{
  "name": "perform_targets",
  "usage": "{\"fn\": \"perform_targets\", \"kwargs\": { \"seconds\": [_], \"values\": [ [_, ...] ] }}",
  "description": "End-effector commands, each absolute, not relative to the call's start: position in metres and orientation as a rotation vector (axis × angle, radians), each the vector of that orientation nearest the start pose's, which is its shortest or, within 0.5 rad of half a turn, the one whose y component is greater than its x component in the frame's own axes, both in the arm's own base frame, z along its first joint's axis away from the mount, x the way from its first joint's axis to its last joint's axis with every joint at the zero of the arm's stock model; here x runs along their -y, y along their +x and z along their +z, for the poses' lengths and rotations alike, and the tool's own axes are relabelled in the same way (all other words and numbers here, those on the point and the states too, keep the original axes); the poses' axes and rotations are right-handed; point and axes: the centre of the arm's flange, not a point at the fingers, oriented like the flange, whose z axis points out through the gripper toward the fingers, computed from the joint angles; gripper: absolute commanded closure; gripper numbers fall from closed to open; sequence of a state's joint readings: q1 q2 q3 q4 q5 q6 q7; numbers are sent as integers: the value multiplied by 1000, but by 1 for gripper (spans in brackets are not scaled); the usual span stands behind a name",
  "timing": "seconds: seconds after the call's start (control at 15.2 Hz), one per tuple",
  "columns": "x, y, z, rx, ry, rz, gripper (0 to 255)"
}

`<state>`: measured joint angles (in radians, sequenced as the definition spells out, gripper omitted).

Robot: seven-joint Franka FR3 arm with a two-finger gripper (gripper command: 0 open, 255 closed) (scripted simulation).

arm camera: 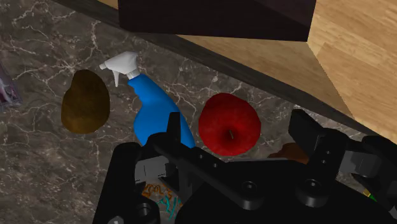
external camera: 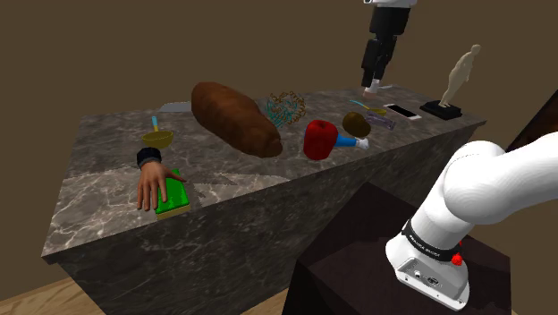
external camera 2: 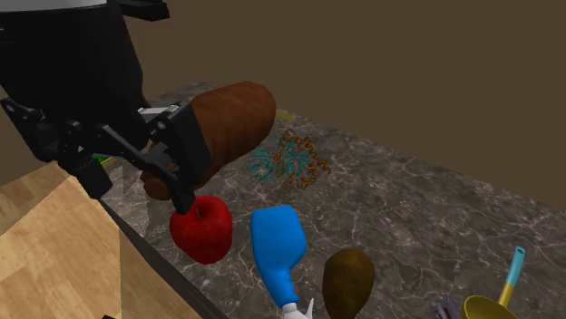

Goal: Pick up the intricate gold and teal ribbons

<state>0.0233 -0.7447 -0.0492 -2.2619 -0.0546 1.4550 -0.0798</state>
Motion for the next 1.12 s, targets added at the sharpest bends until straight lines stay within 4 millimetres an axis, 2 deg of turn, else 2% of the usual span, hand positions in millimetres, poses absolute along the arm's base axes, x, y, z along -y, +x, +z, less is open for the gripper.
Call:
{"fn": "perform_targets", "kwargs": {
  "seconds": [0.0,0.53,1.06],
  "values": [
    [20,307,612,100,-3157,101,0],
    [-11,393,567,-117,-3228,19,0],
    [-26,485,526,-343,-3281,-67,0]
  ]
}}
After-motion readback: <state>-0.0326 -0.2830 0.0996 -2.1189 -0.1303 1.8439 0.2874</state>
